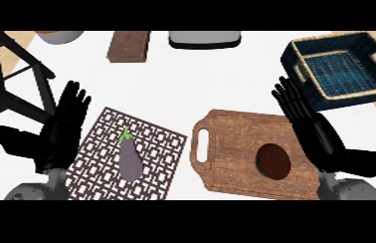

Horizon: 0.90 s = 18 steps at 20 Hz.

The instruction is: Pick the cupcake from the cutting board and place it in the basket

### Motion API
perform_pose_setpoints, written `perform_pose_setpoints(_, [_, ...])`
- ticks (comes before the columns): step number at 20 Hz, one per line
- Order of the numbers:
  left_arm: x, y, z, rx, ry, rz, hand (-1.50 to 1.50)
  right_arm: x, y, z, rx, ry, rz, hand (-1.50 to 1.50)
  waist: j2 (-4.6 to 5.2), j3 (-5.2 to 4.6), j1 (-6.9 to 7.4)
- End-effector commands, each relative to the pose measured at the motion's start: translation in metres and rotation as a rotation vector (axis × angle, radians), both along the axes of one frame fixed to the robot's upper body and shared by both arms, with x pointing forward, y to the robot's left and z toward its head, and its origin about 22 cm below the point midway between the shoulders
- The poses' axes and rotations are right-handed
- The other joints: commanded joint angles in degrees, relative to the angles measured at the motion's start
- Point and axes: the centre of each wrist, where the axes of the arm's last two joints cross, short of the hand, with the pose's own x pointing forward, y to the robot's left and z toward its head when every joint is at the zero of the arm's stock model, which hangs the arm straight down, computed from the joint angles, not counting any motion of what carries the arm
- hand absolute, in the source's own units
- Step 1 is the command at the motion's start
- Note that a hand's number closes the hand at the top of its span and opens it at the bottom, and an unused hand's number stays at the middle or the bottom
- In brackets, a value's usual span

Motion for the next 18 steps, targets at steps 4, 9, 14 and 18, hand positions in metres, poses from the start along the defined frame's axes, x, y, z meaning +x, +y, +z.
perform_pose_setpoints(4, [-0.028,0.023,-0.061,0.110,0.311,-0.045,0.00,0.020,-0.002,0.024,0.099,-0.106,-0.137,1.50,1.01,-0.97,0.68])
perform_pose_setpoints(9, [-0.060,0.023,-0.088,0.165,0.512,-0.131,0.00,0.009,0.081,0.011,0.021,-0.189,0.035,1.50,0.88,-0.95,2.00])
perform_pose_setpoints(14, [-0.062,0.037,-0.090,0.188,0.527,-0.120,0.00,-0.003,0.135,0.012,-0.207,-0.165,-0.179,-1.50,0.50,-1.14,1.40])
perform_pose_setpoints(18, [-0.060,0.042,-0.084,0.168,0.527,-0.099,0.00,0.016,0.082,0.014,-0.585,-0.125,-0.352,-1.50,-0.10,-1.42,-0.08])
